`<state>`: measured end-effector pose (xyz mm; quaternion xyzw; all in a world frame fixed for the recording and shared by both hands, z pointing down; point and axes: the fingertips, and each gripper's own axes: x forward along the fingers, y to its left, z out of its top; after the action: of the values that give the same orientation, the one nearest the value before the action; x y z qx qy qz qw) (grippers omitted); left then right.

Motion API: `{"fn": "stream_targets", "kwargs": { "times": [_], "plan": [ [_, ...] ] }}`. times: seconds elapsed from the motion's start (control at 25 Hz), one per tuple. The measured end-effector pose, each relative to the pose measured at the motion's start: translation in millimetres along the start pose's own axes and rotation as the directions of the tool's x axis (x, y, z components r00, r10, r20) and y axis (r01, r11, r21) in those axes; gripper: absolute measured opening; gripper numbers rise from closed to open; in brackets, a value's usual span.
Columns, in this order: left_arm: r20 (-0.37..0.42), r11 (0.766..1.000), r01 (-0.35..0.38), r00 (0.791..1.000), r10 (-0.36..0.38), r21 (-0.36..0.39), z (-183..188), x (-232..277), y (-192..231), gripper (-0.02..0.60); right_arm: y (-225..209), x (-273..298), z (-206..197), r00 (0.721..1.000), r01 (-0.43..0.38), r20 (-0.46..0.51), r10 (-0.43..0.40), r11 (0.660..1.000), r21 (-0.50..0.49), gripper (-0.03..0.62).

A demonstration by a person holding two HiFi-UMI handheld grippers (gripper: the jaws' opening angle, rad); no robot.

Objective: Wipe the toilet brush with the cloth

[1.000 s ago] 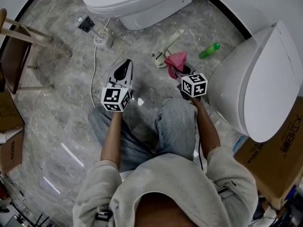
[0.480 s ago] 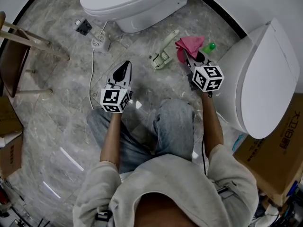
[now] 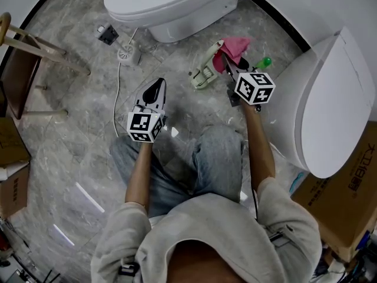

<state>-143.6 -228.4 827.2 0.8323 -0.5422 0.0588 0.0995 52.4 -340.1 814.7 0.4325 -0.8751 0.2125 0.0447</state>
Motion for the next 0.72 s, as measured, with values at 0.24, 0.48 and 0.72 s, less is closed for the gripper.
{"fn": "stream_targets", "kwargs": {
  "times": [0.24,0.48,0.72],
  "plan": [
    [-0.003,1.000,-0.005,1.000,0.005,0.002,-0.8,-0.9,1.5,0.025,16.7,16.8,-37.7,0.995,-0.050,-0.082,0.050,0.999,0.003,0.072],
    [-0.008,1.000,-0.012,1.000,0.012,0.001,-3.5,-3.2,3.0,0.025,21.0,27.9,-69.3,0.985,-0.070,-0.158,0.069,0.998,0.000,0.072],
    [-0.016,1.000,-0.022,1.000,0.022,-0.001,-7.1,-5.6,7.7,0.025,24.1,35.5,-96.9,0.972,-0.084,-0.220,0.081,0.996,-0.004,0.072]
  ]
}}
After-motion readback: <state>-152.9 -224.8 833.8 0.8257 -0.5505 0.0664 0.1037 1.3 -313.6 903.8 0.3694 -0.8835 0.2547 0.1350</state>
